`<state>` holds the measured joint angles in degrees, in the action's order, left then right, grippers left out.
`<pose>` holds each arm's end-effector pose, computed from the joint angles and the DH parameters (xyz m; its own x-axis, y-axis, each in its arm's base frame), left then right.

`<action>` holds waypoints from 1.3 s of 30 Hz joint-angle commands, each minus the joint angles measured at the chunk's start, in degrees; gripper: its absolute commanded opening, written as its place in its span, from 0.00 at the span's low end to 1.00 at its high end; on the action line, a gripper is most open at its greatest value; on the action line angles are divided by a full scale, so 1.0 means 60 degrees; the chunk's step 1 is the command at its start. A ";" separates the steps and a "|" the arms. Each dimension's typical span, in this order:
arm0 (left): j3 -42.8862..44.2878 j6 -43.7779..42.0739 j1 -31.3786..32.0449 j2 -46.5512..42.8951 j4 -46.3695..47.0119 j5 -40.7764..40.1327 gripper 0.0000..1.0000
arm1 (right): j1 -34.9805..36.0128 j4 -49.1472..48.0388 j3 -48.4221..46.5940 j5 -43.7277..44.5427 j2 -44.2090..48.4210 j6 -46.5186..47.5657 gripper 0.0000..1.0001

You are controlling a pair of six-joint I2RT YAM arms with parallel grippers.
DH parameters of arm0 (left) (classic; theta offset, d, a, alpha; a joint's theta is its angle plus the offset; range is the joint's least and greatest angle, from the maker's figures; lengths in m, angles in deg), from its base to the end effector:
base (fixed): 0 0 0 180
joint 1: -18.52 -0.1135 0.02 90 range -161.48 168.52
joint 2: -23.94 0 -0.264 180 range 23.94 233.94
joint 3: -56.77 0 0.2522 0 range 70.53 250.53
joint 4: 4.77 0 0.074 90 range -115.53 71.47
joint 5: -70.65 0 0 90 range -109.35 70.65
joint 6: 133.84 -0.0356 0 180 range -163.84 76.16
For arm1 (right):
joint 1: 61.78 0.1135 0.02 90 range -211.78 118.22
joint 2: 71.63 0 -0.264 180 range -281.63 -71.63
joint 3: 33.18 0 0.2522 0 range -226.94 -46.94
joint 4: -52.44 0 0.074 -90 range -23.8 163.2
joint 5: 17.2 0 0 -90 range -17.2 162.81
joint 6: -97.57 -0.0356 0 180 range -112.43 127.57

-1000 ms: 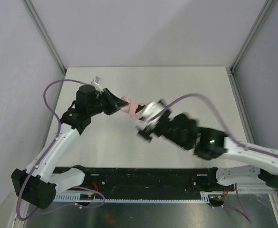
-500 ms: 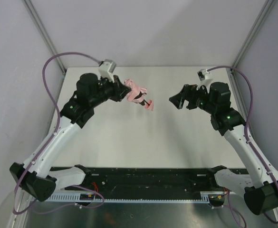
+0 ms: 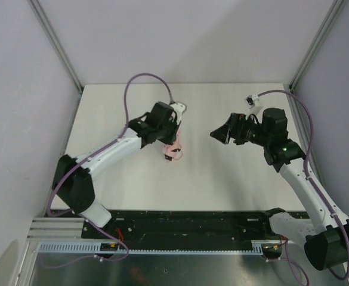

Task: Put away the umbrella

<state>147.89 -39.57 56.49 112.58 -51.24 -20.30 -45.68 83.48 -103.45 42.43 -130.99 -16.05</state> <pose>0.2720 -0.2115 0.3122 -0.5911 0.3669 -0.7183 0.5633 0.8252 -0.0421 0.2173 0.0815 0.3523 -0.5816 0.1919 -0.7905 -0.5046 0.6771 0.5356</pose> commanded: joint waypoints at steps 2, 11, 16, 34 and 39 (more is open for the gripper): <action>-0.1542 0.0229 0.0311 0.0497 0.1946 -0.0476 0.00 | -0.0021 -0.0895 0.0710 -0.0725 0.0070 -0.0718 0.91; -0.2875 0.0092 0.0249 -0.0469 0.3278 0.1516 0.00 | 0.0560 -0.1362 0.1226 -0.1961 -0.0349 0.0172 0.93; -0.2692 -0.0442 -0.0004 -0.2269 0.3313 0.5828 0.00 | 0.1551 -0.1825 0.1230 -0.3032 -0.0779 0.1522 0.96; -0.2129 -0.0197 -0.0259 -0.4157 0.3314 1.0696 0.00 | 0.3988 -0.4342 0.1230 -0.5336 -0.1329 0.0662 0.59; -0.1920 0.0081 -0.0468 -0.4498 0.3350 0.9817 0.08 | 0.4138 -0.4544 0.1230 -0.5029 -0.1528 0.0173 0.13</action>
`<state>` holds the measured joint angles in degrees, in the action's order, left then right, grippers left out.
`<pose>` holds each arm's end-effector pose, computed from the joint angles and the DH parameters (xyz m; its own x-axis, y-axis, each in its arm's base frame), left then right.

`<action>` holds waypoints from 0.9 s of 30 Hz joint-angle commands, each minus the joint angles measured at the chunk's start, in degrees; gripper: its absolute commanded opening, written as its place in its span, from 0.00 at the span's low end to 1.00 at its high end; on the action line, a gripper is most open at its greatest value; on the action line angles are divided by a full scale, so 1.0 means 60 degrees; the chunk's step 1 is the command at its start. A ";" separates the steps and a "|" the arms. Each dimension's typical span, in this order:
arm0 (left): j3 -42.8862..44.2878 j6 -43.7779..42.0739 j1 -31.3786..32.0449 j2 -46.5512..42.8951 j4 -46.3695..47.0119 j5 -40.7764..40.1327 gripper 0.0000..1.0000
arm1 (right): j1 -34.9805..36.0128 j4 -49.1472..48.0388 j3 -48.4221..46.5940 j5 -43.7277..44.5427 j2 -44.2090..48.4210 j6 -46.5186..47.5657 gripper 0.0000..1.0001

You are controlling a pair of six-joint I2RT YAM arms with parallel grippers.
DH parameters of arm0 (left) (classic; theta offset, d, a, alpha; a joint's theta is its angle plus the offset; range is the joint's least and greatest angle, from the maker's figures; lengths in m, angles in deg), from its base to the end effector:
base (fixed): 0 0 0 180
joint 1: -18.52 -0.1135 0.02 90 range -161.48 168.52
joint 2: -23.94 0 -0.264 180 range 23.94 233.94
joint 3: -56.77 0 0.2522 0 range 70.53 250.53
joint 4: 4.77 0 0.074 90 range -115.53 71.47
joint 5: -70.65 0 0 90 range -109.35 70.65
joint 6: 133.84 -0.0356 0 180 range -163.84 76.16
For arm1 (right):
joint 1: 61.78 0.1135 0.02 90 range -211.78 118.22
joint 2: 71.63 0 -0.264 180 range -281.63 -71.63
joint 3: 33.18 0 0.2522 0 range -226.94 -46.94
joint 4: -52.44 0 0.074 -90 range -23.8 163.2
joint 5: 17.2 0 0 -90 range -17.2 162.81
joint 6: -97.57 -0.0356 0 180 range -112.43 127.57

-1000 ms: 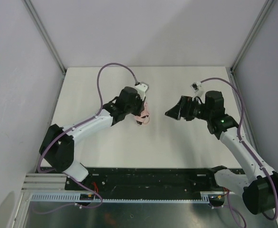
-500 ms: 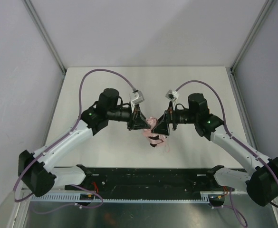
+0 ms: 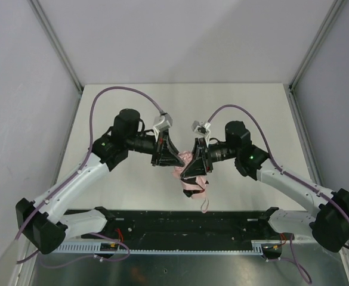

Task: Put away the umbrella

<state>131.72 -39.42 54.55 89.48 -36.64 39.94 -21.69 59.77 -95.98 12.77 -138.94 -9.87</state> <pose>0.1799 -0.1687 0.3598 -0.3807 0.2282 -0.8961 0.9163 -0.0369 -0.3987 0.1786 0.1907 0.3184 -0.4406 -0.1752 -0.8805 -0.8787 -0.1167 0.4629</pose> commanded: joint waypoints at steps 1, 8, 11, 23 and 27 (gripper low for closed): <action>0.0796 0.0194 -0.0226 -0.0746 0.0942 -0.0635 0.21 | 0.0134 -0.0704 -0.0016 -0.0036 -0.0205 -0.0983 0.07; 0.0622 0.1654 -0.1516 -0.1438 0.0955 -0.3234 0.97 | -0.0498 -0.1189 -0.0016 0.0533 -0.0702 -0.1626 0.00; 0.0187 0.2376 -0.2606 -0.2038 0.0907 -0.4465 0.99 | -0.1248 -0.1689 -0.0012 0.0869 -0.1255 -0.2259 0.00; -0.1295 0.1716 -0.2240 -0.2401 0.0944 -0.6151 0.99 | -0.6050 -0.2255 -0.2071 0.3300 -0.5676 -0.4178 0.09; -0.1601 0.1700 -0.1826 -0.2534 0.0979 -0.6093 0.99 | -0.6910 -0.2578 -0.3606 0.3052 -0.7593 -0.4602 0.10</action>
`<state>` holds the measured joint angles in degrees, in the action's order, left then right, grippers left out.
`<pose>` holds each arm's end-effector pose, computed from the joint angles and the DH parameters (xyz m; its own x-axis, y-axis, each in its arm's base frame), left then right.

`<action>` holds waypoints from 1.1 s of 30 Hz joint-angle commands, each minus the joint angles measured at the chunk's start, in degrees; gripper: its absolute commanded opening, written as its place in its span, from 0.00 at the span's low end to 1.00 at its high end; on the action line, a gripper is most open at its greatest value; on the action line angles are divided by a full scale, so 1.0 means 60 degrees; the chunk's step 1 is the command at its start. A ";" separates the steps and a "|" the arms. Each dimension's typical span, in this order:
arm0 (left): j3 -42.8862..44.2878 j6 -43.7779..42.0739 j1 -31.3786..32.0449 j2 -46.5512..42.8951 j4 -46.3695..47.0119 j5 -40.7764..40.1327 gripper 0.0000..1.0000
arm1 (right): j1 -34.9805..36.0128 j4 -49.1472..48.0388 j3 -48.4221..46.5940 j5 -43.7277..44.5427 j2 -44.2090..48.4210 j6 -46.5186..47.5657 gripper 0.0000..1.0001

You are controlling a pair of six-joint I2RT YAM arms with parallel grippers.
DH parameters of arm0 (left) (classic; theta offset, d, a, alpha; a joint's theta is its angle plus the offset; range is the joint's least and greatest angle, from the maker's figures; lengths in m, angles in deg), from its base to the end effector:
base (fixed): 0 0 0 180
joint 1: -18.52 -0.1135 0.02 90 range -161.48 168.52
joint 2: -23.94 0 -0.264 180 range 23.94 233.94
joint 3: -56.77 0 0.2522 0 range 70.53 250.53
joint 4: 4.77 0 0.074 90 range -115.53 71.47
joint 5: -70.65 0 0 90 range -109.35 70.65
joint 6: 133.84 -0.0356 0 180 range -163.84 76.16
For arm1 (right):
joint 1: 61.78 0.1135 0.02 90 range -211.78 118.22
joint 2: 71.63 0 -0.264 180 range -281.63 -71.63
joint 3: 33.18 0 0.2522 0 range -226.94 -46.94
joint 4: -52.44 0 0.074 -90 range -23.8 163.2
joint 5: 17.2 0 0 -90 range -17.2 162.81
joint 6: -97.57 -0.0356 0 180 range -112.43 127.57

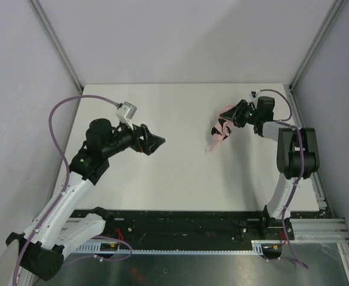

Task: Put away the umbrella

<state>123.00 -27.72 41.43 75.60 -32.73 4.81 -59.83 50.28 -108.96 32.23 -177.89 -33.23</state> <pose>0.1822 -0.0928 0.3594 -0.4054 -0.1037 -0.9083 0.6343 0.6835 -0.3612 0.3992 0.0368 0.1911 -0.7497 0.4711 -0.4648 -0.1429 0.5705 0.8088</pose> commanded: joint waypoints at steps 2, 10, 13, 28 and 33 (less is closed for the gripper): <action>-0.0234 -0.0231 0.0558 -0.0276 0.0329 -0.0125 0.99 | -0.0895 -0.1665 -0.1859 -0.0179 -0.1825 -0.1189 0.11; -0.0343 0.0279 0.0721 -0.0495 0.0341 0.0445 1.00 | -0.1410 0.1356 -0.4525 0.1310 -0.3599 0.0198 0.45; -0.0398 0.0444 0.0721 -0.0650 0.0340 0.0423 0.99 | -0.1450 0.3418 -0.5357 0.2507 -0.3517 0.1329 0.80; -0.0794 0.1465 0.0736 -0.1275 0.0478 -0.0206 0.99 | 0.0048 0.7077 -0.1543 0.7907 0.4147 0.3686 0.99; -0.0801 0.1700 0.0731 -0.2277 0.0748 -0.1235 0.99 | 0.3611 0.7367 -0.0407 0.9890 0.6806 0.4135 0.99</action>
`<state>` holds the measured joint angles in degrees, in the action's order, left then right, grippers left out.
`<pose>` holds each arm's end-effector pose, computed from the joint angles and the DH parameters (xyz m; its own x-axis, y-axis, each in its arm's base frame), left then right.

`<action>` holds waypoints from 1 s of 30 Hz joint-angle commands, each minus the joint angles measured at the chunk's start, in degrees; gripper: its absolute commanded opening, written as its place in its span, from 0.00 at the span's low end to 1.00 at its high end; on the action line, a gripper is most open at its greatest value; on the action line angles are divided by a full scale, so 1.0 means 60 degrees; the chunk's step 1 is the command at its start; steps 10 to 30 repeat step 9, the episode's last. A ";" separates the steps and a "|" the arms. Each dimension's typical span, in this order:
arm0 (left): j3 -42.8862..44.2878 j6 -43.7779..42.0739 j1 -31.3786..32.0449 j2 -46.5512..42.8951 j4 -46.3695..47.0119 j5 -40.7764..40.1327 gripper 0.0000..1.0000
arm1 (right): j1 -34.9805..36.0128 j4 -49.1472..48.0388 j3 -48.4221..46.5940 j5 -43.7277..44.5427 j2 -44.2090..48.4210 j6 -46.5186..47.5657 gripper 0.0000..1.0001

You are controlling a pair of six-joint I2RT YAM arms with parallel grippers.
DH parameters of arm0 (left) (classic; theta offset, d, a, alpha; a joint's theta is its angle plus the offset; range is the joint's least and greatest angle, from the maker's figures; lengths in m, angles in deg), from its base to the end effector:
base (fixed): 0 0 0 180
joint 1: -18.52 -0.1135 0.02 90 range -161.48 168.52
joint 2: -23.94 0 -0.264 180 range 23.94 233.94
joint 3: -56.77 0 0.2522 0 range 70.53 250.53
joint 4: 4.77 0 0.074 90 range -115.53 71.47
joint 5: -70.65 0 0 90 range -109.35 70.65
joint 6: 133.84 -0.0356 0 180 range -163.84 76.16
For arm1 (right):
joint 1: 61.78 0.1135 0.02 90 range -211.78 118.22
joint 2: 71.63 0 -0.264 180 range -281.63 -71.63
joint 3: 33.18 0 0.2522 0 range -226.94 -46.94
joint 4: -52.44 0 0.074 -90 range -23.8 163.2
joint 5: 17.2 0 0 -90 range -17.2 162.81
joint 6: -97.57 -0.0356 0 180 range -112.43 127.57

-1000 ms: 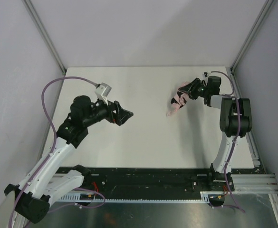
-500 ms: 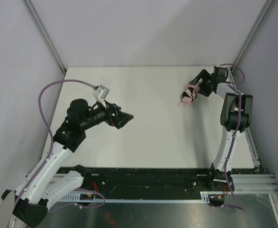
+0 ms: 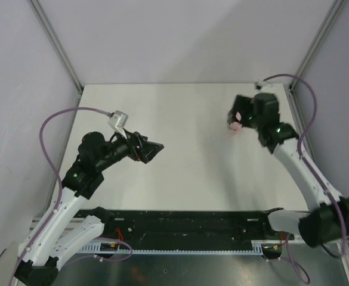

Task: Put away the umbrella

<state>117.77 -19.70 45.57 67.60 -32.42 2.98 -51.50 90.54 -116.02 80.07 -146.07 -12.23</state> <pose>0.1497 -0.0916 0.3518 -0.4536 -0.1931 -0.8700 0.6225 0.6299 -0.4644 0.2897 0.0480 0.3505 -0.4820 0.2541 -0.8385 0.1003 0.9667 0.2352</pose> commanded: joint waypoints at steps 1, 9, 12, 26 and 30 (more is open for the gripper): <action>0.0060 0.0389 0.0038 -0.1195 0.0788 -0.1168 0.99 | 0.2810 0.0651 0.0919 0.2198 0.1988 0.0729 0.99; 0.0122 0.0320 0.0048 -0.2857 0.1370 -0.2828 0.99 | 0.4161 0.0410 0.1279 0.2466 0.5472 0.1321 0.99; 0.0122 0.0320 0.0048 -0.2857 0.1370 -0.2828 0.99 | 0.4161 0.0410 0.1279 0.2466 0.5472 0.1321 0.99; 0.0122 0.0320 0.0048 -0.2857 0.1370 -0.2828 0.99 | 0.4161 0.0410 0.1279 0.2466 0.5472 0.1321 0.99; 0.0122 0.0320 0.0048 -0.2857 0.1370 -0.2828 0.99 | 0.4161 0.0410 0.1279 0.2466 0.5472 0.1321 0.99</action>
